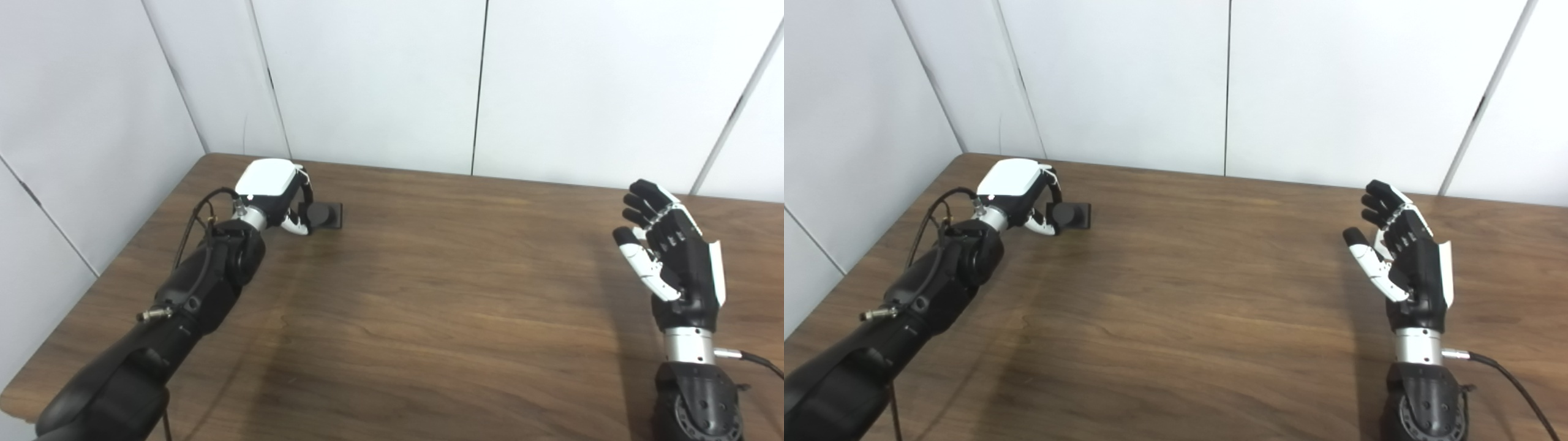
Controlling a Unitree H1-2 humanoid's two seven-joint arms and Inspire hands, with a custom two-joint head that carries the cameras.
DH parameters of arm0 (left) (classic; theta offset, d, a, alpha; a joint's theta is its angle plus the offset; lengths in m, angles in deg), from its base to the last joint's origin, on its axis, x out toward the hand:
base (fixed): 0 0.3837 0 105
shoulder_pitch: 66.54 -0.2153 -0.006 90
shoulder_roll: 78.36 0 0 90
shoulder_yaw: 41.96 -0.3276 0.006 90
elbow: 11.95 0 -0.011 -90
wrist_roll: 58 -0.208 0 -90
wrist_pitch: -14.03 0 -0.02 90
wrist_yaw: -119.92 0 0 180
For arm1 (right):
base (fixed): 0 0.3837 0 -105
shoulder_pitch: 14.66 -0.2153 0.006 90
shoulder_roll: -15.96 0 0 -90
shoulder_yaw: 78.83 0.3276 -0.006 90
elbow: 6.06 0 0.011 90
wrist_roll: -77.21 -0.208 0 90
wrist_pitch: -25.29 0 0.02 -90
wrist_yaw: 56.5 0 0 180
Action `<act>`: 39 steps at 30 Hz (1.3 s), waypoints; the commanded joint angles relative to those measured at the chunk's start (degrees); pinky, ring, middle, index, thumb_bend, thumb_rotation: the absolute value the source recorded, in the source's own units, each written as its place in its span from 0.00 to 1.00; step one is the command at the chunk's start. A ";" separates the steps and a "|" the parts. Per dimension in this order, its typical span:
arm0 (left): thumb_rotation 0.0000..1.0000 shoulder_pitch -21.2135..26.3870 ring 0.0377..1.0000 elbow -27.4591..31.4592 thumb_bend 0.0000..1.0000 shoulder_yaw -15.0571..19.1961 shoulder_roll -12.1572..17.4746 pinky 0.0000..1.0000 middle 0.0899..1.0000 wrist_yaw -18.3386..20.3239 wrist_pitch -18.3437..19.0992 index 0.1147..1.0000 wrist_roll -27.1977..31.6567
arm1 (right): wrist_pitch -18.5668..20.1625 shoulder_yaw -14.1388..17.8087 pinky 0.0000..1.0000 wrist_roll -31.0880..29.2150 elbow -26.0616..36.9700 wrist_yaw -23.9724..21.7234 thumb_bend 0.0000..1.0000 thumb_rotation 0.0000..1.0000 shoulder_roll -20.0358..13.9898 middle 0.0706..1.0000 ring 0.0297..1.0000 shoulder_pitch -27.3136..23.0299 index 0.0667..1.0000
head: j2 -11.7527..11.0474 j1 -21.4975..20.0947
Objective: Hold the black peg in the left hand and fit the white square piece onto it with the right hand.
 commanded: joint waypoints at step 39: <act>0.08 -10.06 0.94 14.39 0.52 -6.33 -8.68 0.79 0.91 10.59 -9.97 0.43 9.64 | 1.38 -0.85 0.76 4.41 0.12 1.73 0.65 0.40 2.12 0.80 0.79 5.99 0.76 | 1.69 -5.73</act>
